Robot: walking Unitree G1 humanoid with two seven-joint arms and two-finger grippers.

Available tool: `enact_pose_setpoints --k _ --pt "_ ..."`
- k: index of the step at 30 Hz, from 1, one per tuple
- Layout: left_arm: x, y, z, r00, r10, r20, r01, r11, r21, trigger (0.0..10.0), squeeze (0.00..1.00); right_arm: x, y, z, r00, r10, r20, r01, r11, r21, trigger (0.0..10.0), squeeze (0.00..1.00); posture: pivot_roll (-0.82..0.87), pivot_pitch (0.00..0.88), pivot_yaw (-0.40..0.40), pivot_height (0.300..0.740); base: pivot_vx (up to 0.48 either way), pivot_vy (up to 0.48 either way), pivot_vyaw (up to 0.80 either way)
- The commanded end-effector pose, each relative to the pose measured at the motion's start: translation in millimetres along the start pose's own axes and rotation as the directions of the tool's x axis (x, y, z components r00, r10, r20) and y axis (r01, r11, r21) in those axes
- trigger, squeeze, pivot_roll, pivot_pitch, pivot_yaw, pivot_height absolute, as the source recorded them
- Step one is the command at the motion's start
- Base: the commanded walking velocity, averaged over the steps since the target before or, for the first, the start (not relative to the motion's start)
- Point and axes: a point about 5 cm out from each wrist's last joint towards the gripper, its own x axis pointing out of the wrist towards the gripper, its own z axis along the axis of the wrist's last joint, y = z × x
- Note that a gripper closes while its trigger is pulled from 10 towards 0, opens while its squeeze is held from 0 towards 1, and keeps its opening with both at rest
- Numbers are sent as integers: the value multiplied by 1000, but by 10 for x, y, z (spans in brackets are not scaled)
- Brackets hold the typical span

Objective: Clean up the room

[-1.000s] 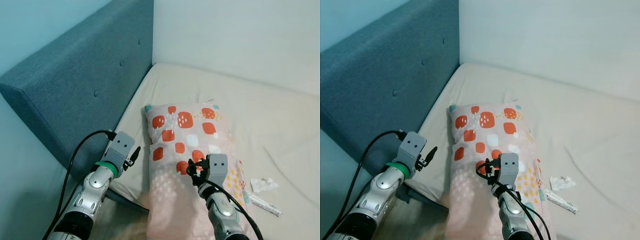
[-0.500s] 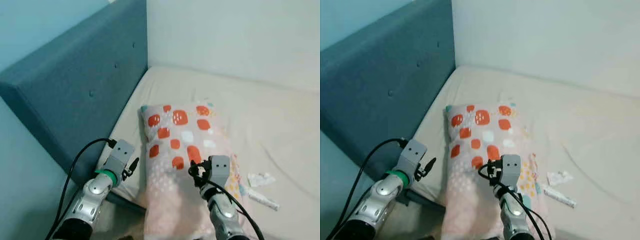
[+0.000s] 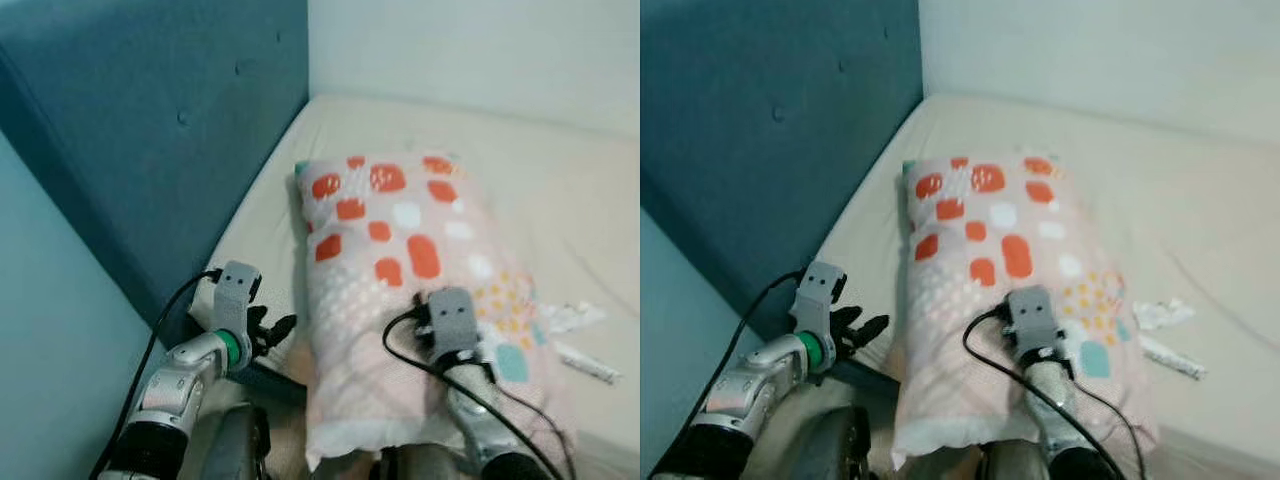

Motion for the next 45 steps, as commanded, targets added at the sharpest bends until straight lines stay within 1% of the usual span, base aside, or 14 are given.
enact_pose_setpoints --k 1,2,9,16,25,29,30,31,32,33,35,43,44,45 --pt "-34 16 85 1000 -21 22 22 999 -33 10000 890 -45 -60 -47 1000 -24 -10 24 999 -21 10000 0 69 80 98 570 0 0 0" --pt "-60 29 141 998 -41 42 44 996 -76 10000 1000 -31 -112 32 998 -22 50 24 999 -46 10000 0 69 80 98 570 0 0 0" --pt "-170 -54 256 977 -201 76 213 950 -227 10000 1000 8 -329 358 965 -66 254 118 974 -195 10000 0 69 84 99 570 0 0 0" --pt "181 -300 36 987 -156 -25 145 957 -249 10000 1000 -65 -572 162 972 -192 136 220 948 -232 10000 0 48 105 90 570 0 0 0" --pt "453 -468 -120 991 -114 -75 89 958 -274 10000 1000 -177 -874 50 952 -297 69 305 933 -192 10000 0 10 147 70 570 0 0 0" --pt "547 -568 -213 990 -83 -110 58 975 -213 10000 925 -166 -917 74 956 -284 69 292 942 -166 10000 0 -10 153 60 570 0 0 0" --pt "572 -591 -251 990 -61 -127 35 980 -198 10000 0 -156 -907 74 961 -270 59 276 951 -142 10000 0 -19 151 66 570 0 0 0" --pt "586 -603 -274 989 -47 -137 20 981 -191 10000 0 -150 -898 73 964 -261 52 265 956 -125 10000 0 -19 151 66 570 0 0 0" --pt "589 -639 -286 987 -64 -147 36 982 -183 5765 0 -152 -883 52 965 -261 26 262 961 -86 10000 0 -21 152 72 570 0 0 0" --pt "589 -639 -286 987 -64 -147 36 982 -183 5765 0 -152 -883 52 965 -261 26 262 961 -86 10000 0 -21 152 72 570 0 0 0" --pt "588 -702 -272 983 -112 -148 80 975 -207 0 0 -172 -852 -23 962 -270 -47 272 962 30 10000 0 -16 153 75 570 0 0 0" --pt "596 -706 -187 983 -142 -116 108 961 -256 0 0 -243 -695 -276 955 -156 -251 235 917 321 10000 0 -16 153 75 570 0 0 0" --pt "598 -690 -165 985 -135 -108 103 960 -260 0 0 -258 -641 -327 953 -99 -286 206 905 372 4157 0 -7 154 77 570 0 0 0" --pt "598 -690 -165 985 -135 -108 103 960 -260 0 0 -258 -641 -327 953 -99 -286 206 905 372 4157 0 -7 154 77 570 0 0 0"
